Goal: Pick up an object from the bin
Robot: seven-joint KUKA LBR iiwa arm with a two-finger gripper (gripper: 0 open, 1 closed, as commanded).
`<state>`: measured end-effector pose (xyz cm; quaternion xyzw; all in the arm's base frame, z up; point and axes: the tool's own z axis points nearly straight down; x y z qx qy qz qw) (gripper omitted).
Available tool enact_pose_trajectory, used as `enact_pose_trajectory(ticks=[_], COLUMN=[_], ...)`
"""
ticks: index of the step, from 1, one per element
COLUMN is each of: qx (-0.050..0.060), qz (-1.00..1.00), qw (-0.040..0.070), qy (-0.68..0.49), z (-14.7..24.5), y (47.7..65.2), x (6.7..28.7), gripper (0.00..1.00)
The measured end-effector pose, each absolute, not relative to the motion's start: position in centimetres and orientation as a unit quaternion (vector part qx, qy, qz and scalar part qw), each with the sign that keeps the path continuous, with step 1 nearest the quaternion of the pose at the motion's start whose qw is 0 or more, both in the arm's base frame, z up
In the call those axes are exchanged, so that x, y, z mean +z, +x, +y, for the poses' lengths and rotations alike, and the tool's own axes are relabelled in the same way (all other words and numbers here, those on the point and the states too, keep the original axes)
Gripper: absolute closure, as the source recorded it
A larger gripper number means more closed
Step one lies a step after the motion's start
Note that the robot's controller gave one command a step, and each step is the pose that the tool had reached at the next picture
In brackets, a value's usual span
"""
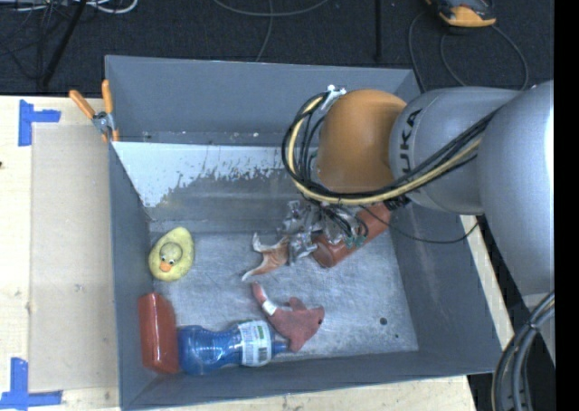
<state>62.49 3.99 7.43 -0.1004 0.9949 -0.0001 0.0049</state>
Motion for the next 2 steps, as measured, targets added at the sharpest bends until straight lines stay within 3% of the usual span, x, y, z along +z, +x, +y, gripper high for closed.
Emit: enact_pose_trajectory(ticks=[1,2], qx=[0.000,0.000], qz=[0.995,0.995], qw=[0.005,0.003], qy=[-0.100,-0.100], z=[4.0,4.0], y=[62.5,62.7], x=[7.4,13.8], gripper=[1.00,1.00])
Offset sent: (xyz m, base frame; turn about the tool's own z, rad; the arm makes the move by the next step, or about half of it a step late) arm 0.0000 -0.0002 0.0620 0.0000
